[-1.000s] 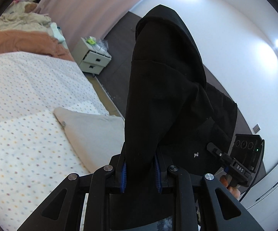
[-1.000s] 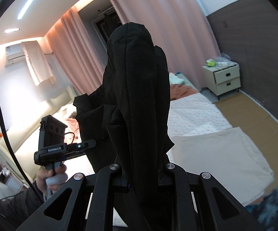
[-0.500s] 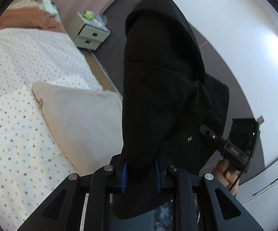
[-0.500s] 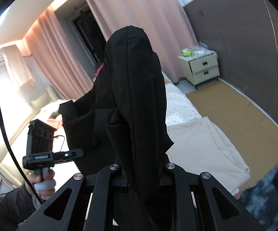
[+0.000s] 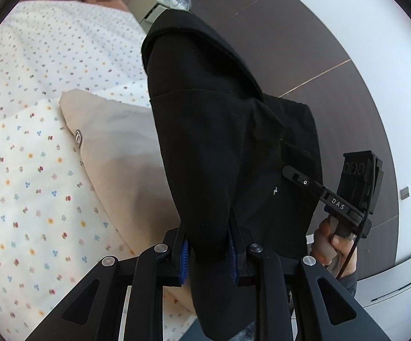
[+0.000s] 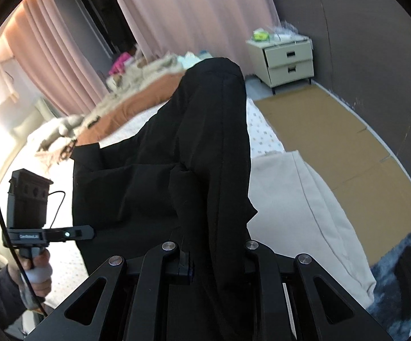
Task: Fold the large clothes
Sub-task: 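Lower the folded shirt onto the beige towel stack and open both grippers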
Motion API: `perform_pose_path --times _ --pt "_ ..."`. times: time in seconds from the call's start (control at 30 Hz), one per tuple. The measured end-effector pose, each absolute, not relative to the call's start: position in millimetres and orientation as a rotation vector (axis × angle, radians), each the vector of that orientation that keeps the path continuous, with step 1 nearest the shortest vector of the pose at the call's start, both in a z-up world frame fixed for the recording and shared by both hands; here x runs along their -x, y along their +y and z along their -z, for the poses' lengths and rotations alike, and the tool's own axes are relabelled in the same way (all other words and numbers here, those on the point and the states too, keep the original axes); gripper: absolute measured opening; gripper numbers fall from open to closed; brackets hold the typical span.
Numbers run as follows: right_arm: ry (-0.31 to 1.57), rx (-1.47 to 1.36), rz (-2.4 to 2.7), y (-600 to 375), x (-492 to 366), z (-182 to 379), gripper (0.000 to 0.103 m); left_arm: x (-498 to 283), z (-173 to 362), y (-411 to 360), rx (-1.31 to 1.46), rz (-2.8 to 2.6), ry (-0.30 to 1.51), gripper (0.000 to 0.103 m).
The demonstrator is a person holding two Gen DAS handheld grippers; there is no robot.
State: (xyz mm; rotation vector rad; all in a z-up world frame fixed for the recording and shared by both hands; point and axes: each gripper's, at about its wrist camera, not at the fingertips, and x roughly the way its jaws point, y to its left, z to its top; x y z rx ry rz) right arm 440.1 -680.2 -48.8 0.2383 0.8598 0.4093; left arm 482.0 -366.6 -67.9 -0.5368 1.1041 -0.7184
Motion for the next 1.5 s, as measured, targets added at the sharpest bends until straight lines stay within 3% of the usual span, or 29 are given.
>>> perform_pose_path --times 0.33,0.47,0.6,0.67,0.77,1.2,1.5 --pt "0.947 -0.216 -0.406 -676 -495 79 0.016 -489 84 -368 0.566 0.632 1.137 0.025" --pt "0.993 -0.143 -0.372 -662 -526 86 0.017 -482 87 -370 0.504 0.556 1.159 0.038" --pt "1.084 -0.106 -0.188 -663 -554 99 0.045 -469 88 -372 0.513 0.571 1.185 0.050" --pt "1.053 -0.145 -0.118 -678 -548 94 0.051 -463 86 -369 0.523 0.577 1.183 0.054" --pt "0.989 -0.212 -0.075 -706 -519 82 0.064 -461 79 -357 0.520 0.577 1.170 0.054" --pt "0.929 -0.540 -0.012 -808 -364 105 0.065 -452 86 -374 0.481 0.618 1.189 0.053" --pt "0.926 -0.763 -0.169 -796 -335 164 0.065 -442 95 -383 0.438 0.637 1.200 0.037"
